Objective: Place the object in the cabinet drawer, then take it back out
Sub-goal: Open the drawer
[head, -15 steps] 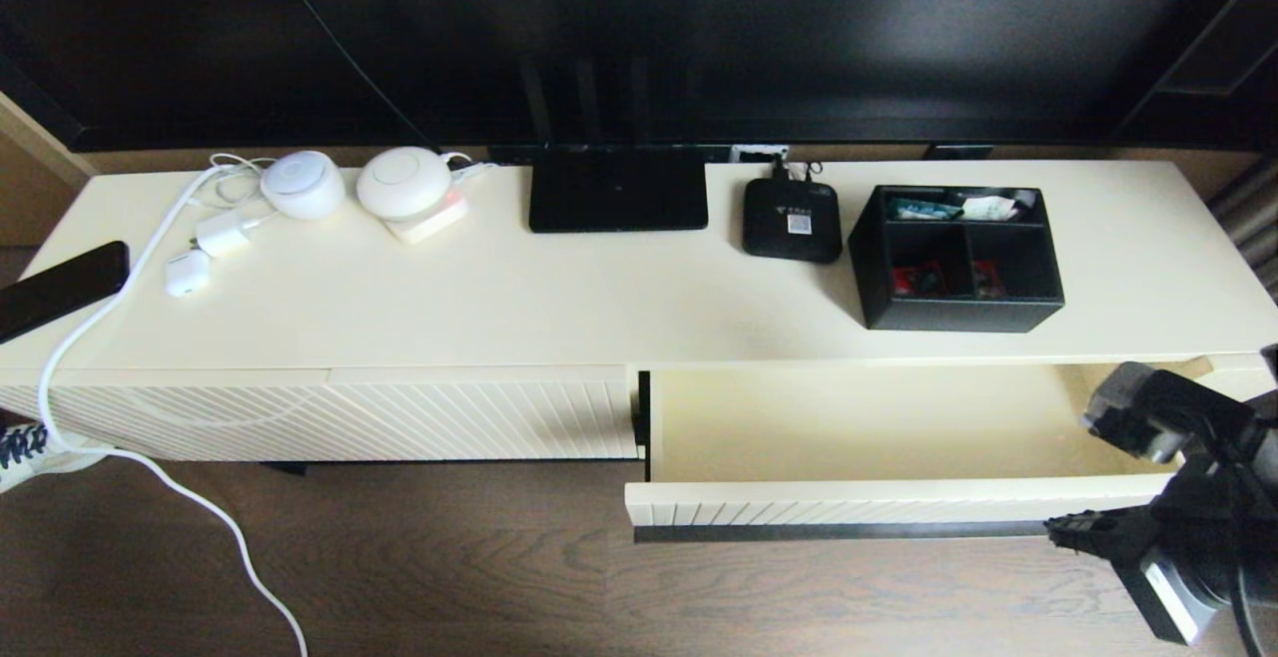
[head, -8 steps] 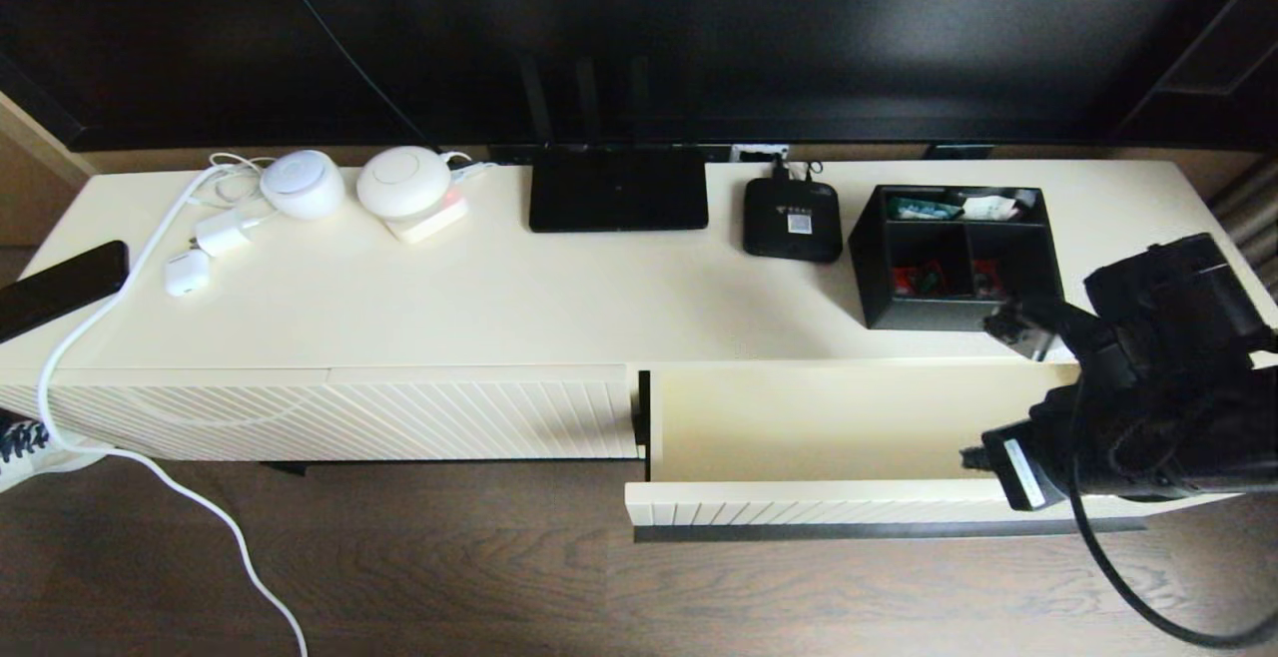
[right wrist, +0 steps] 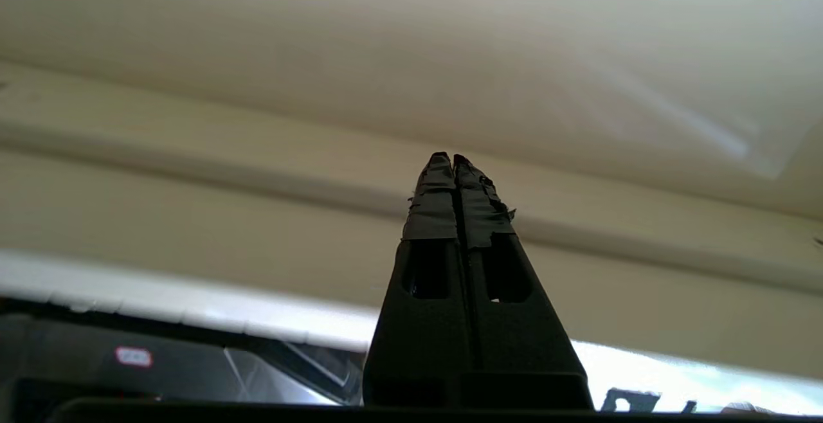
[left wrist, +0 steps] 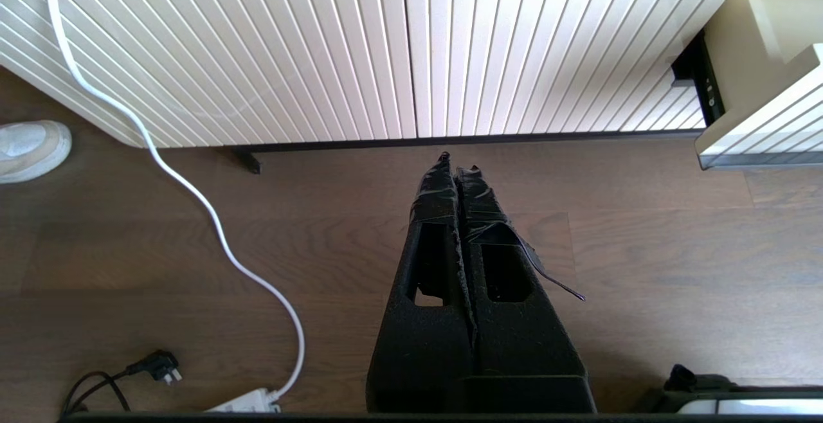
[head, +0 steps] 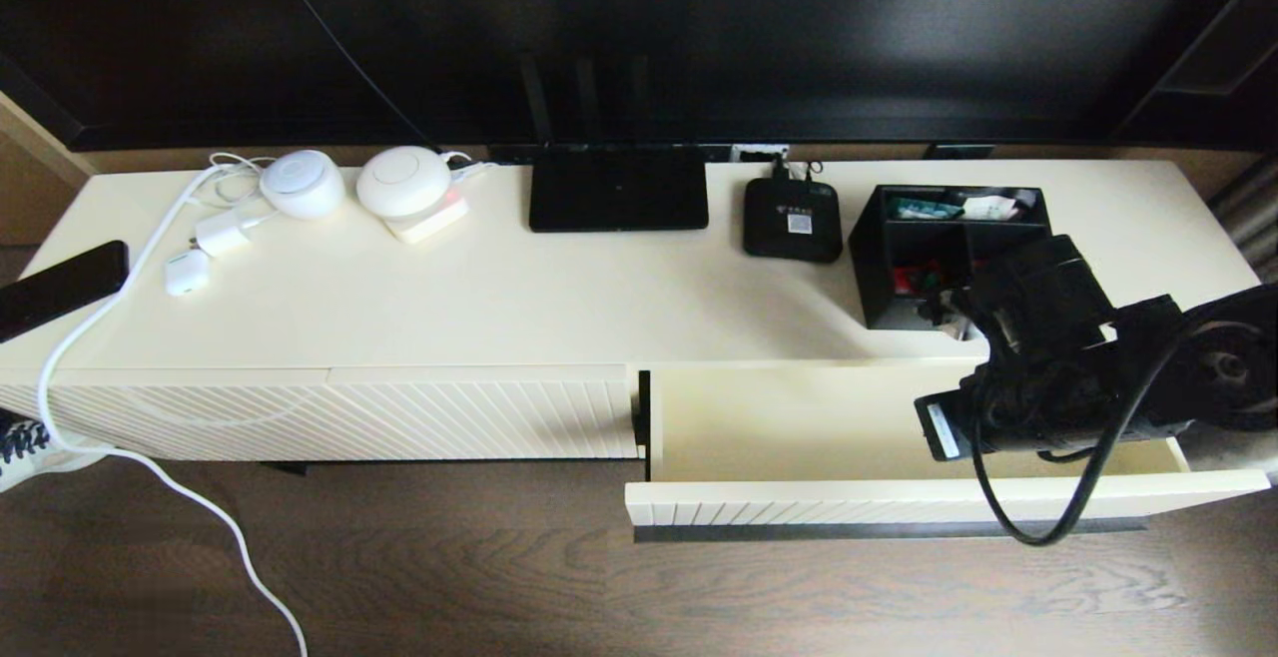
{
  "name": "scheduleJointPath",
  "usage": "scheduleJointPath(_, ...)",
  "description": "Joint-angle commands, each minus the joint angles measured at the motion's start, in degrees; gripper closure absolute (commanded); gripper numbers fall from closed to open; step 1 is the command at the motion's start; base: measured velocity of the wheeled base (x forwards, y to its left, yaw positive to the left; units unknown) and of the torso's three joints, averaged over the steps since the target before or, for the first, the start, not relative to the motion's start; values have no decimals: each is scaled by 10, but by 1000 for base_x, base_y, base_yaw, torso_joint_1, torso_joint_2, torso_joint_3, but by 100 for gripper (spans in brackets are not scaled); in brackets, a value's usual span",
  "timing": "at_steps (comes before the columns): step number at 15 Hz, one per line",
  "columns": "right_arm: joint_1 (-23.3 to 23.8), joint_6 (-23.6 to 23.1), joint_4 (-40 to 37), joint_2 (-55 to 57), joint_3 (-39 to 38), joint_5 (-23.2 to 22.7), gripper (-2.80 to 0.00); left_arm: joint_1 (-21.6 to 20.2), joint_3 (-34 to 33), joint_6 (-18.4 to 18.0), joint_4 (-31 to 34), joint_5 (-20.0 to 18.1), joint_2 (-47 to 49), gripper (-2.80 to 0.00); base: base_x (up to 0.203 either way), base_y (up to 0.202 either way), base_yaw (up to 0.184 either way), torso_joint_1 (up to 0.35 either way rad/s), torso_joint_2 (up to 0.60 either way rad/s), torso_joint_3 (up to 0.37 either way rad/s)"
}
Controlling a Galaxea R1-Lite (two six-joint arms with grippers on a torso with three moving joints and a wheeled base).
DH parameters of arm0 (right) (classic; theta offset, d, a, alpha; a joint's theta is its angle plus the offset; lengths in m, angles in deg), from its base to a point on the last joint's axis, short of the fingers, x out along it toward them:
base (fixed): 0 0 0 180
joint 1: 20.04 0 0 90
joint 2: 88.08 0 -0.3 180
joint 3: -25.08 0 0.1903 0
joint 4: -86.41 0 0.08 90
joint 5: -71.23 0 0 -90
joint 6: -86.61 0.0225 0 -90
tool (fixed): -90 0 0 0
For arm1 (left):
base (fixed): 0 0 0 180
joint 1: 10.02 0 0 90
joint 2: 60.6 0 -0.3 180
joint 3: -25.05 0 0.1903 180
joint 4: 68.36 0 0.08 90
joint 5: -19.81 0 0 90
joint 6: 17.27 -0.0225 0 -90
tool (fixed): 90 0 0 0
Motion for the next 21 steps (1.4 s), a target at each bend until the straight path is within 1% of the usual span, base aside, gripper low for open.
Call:
scheduleJointPath(1,0,1,1,36,8,1,0,0,0,0,0,0,0,0,0,0,0,0,0,0)
scheduleJointPath(7,-1,0,-17,33,-9,2,0,0,0,0,0,0,0,0,0,0,0,0,0,0)
scheduleJointPath(12,-3,5,-96,17,-23,2,0,0,0,0,0,0,0,0,0,0,0,0,0,0)
scheduleJointPath(19,-24,6,-104,-13,-112,0,0,0,0,0,0,0,0,0,0,0,0,0,0,0)
scheduleJointPath(21,-40,29,-101,-16,-138,1,0,0,0,0,0,0,0,0,0,0,0,0,0,0)
